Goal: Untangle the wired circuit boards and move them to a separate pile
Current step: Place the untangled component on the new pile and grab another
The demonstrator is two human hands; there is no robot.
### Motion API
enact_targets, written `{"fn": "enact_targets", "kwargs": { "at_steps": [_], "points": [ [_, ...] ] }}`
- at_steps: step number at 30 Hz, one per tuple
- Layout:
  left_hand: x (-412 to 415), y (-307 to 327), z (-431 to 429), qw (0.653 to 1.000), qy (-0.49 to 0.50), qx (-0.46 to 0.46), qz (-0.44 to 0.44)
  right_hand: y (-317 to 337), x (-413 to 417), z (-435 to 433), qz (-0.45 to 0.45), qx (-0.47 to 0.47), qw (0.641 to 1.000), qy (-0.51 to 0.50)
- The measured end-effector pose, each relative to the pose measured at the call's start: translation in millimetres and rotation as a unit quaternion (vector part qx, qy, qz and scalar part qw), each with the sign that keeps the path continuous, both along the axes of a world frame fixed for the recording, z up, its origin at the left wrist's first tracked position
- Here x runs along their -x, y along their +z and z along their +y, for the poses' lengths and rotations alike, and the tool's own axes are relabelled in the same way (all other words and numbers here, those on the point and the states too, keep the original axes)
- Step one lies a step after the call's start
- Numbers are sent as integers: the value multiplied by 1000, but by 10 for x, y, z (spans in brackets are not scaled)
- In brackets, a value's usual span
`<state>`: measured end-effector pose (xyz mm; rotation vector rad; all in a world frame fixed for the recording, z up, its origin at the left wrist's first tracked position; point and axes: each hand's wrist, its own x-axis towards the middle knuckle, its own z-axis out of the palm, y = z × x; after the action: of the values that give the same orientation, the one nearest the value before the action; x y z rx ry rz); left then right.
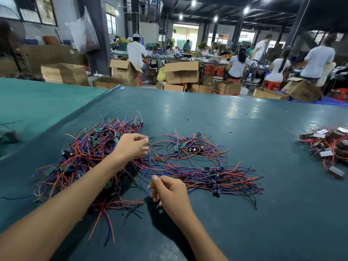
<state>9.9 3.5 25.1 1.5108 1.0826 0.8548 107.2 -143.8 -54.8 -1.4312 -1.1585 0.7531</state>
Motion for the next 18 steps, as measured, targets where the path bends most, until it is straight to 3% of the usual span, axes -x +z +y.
{"fn": "enact_targets", "kwargs": {
  "at_steps": [2,4,5,8,9,12,18],
  "points": [
    [351,43,-38,971,10,-198,134,-5,-5,-7,-2,0,1000,3],
    [695,59,-83,905,20,-327,272,-10,2,-17,1,4,1000,8],
    [847,50,-100,873,18,-336,354,-6,2,-19,2,6,1000,10],
    [1146,-1,-141,766,-26,-231,599,3,-6,-16,-17,2,1000,7],
    [1195,-19,-161,746,-54,-216,628,2,-10,-16,-23,1,1000,6],
    [1265,-110,-216,730,-80,-266,624,1,-11,-23,-12,8,1000,0],
    [1264,-225,-305,739,0,-312,597,57,7,-38,4,20,1000,-8]
  ]
}}
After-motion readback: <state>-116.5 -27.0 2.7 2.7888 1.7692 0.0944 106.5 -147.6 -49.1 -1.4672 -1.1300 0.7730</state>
